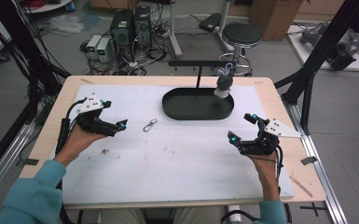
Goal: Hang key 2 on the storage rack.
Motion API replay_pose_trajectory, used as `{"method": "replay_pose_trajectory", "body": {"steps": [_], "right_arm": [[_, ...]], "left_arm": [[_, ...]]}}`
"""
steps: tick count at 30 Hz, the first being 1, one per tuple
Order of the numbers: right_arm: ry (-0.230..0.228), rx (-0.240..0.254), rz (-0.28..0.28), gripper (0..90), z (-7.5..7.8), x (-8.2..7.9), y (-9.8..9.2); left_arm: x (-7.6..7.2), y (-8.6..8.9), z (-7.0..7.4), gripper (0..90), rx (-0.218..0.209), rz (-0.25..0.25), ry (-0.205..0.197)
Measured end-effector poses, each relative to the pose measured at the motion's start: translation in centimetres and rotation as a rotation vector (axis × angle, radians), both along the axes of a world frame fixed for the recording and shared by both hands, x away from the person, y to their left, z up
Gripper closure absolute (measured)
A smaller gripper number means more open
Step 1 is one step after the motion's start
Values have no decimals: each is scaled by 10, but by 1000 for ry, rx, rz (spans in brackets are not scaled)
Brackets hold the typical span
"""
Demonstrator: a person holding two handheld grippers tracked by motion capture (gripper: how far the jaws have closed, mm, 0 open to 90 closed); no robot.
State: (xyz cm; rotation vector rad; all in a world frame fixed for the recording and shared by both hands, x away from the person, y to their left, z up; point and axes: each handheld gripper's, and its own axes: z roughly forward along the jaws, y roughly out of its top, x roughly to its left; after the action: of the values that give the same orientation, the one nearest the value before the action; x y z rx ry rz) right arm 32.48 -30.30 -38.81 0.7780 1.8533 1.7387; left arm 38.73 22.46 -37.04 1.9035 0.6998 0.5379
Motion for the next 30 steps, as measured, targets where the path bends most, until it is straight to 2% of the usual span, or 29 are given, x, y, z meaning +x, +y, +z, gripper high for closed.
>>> {"method": "replay_pose_trajectory", "body": {"steps": [4, 7, 9, 11, 16, 24, 30], "right_arm": [[7, 4, 4, 7, 0, -1, 1], [5, 9, 5, 7, 0, -1, 0], [8, 9, 3, 7, 0, -1, 0], [9, 7, 6, 7, 0, -1, 0], [7, -2, 11, 7, -1, 0, 2], [10, -2, 13, 7, -1, 0, 3], [10, -4, 15, 7, -1, 0, 3]], "left_arm": [[12, -11, 4, 17, 35, -28, 10], [21, -20, 6, 17, 70, -49, 35], [26, -26, 8, 17, 81, -57, 28], [32, -31, 10, 17, 102, -62, 56], [48, -44, 16, 17, 141, -79, 70], [63, -66, 7, 17, 188, -108, 108], [69, -74, -3, 17, 229, -123, 139]]}}
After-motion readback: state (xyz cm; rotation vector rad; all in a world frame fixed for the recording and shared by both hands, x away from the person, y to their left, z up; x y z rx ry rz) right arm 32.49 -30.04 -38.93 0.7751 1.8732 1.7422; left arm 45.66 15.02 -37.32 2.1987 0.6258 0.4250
